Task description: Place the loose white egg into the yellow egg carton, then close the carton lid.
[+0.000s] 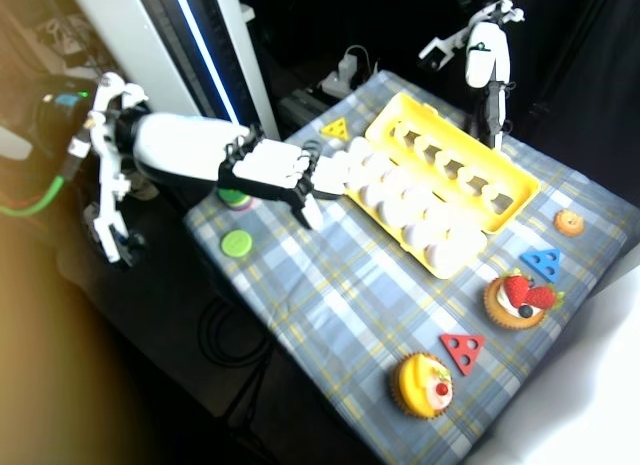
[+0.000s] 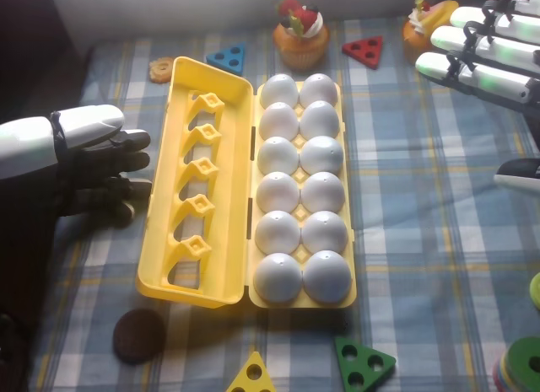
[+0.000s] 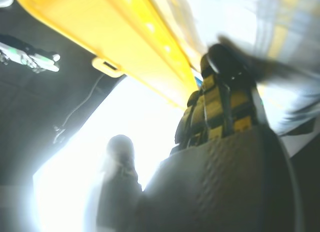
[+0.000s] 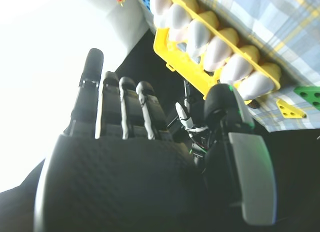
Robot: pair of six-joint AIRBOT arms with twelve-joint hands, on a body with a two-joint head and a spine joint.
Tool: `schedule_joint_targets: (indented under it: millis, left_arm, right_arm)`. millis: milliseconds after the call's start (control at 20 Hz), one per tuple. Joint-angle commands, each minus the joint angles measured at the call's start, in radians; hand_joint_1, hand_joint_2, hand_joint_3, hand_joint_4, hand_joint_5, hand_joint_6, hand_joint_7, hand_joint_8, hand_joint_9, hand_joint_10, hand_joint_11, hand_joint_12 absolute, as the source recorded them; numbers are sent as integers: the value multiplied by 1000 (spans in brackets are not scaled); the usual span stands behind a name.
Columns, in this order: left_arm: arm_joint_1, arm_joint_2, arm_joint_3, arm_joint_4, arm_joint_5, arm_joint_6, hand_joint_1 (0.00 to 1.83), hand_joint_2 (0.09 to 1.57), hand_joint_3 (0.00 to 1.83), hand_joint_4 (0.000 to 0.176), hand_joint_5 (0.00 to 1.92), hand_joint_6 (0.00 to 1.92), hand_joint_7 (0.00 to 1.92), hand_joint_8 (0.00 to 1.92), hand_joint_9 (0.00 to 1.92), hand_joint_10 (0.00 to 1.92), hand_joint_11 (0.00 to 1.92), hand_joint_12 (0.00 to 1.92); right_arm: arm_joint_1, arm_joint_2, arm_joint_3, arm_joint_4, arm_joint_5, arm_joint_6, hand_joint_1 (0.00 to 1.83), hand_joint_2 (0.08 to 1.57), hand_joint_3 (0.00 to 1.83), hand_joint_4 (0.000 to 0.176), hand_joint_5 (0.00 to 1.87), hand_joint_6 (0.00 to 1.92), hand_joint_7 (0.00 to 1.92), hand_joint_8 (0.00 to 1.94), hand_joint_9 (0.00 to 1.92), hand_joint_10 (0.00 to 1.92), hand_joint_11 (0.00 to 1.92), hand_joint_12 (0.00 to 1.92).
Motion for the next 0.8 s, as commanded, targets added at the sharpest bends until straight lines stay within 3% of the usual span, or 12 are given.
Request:
schedule_joint_targets:
  millis: [0,50,300,550,650,750]
  left_arm:
    - [-14,-4,3,-20,-105,-14,0,1176,6,0,0,0,115,6,405,49,136,1358]
    - [-21,-4,2,-12,-108,-16,0,1184,8,0,0,0,109,2,416,52,156,1368]
    - [-36,-15,0,6,-136,-36,0,1179,1,0,0,0,28,1,437,25,358,1216]
    - [-44,-26,2,20,-165,-59,0,1212,3,0,0,0,0,0,425,14,236,1366]
    - [-46,-25,-3,20,-193,-62,0,1202,0,0,0,0,0,0,485,36,309,1295]
    - [-48,-17,-11,20,-218,-63,0,1217,4,0,0,0,0,0,498,37,367,1262]
  right_arm:
    - [8,2,2,3,111,-6,395,1322,2,0,0,0,0,0,0,0,0,1328]
    - [8,2,2,3,110,-6,401,1321,1,0,0,0,0,0,0,0,0,1423]
    - [8,3,2,3,109,-6,363,1337,8,0,0,0,0,0,0,0,0,1443]
    - [8,4,2,4,109,-6,468,1324,1,0,0,0,0,0,0,0,0,1425]
    - [8,4,2,6,109,-6,478,1321,0,0,0,0,0,0,0,0,0,1197]
    - [8,6,2,7,109,-6,480,1327,2,0,0,0,0,0,0,0,0,838]
